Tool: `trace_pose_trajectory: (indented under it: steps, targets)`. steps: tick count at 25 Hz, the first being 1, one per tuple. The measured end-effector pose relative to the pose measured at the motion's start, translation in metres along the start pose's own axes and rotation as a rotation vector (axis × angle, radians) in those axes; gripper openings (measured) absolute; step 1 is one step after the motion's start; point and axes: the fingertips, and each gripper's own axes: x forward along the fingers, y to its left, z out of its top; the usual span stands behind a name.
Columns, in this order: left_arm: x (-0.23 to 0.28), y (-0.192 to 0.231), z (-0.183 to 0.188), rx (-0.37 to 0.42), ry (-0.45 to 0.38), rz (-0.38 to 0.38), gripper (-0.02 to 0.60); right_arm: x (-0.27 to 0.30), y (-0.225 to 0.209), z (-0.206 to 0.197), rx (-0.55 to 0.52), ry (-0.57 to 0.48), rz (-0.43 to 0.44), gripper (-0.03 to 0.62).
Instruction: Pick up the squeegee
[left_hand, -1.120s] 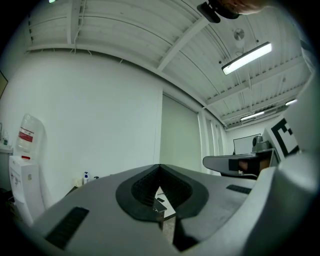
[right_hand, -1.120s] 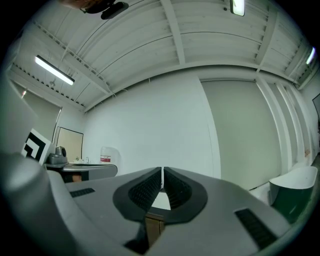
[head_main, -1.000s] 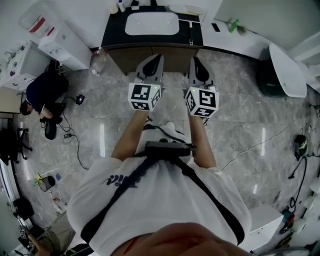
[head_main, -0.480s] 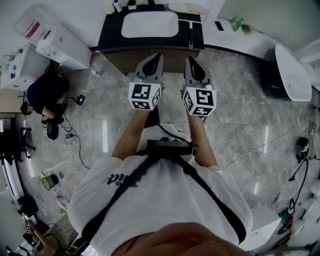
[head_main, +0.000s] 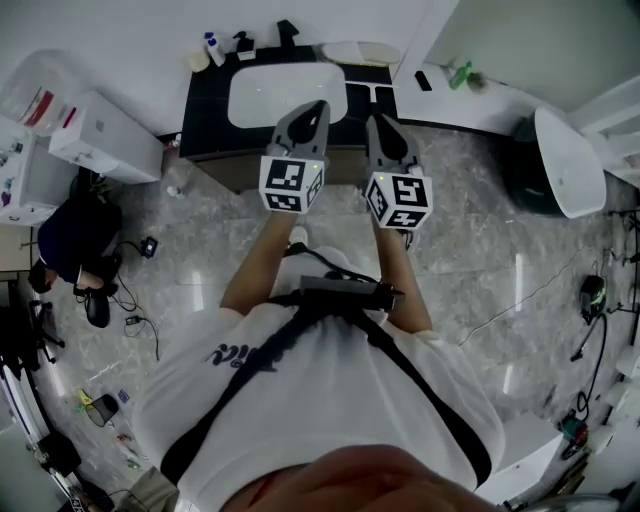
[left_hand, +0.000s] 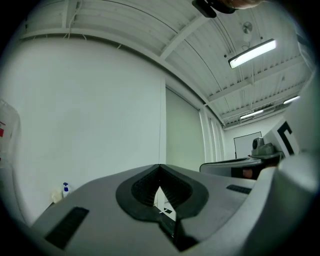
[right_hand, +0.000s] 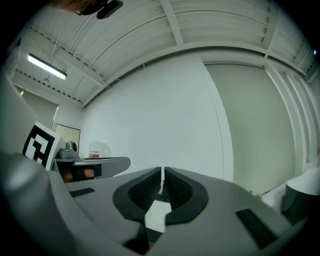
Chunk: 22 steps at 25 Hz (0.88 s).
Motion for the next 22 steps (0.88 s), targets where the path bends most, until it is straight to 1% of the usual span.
trace_pose_trajectory:
  steps: [2,6,9,12,16,22]
  targets:
    - [0.018,0.016,0.000,0.005,0.000,-0.025,0.009,0.027,-0.003,0.000,0.001,0.004,-0.014,0.008]
    - [0.041,0.055,-0.012,0.004,0.023,-0.059,0.009,0.083,0.003,-0.005,-0.005,0.021,-0.023,0.008]
    - [0.053,0.083,-0.022,-0.022,0.042,-0.072,0.009,0.113,0.008,-0.011,-0.018,0.044,-0.033,0.008]
    - [0.066,0.103,-0.034,-0.057,0.065,-0.081,0.009,0.130,0.003,-0.023,-0.015,0.084,-0.060,0.009]
    - [0.086,0.108,-0.053,-0.090,0.099,-0.102,0.009,0.137,-0.019,-0.040,0.003,0.134,-0.110,0.009]
    - [0.126,0.095,-0.083,-0.109,0.148,-0.145,0.009,0.151,-0.072,-0.079,0.046,0.213,-0.160,0.009]
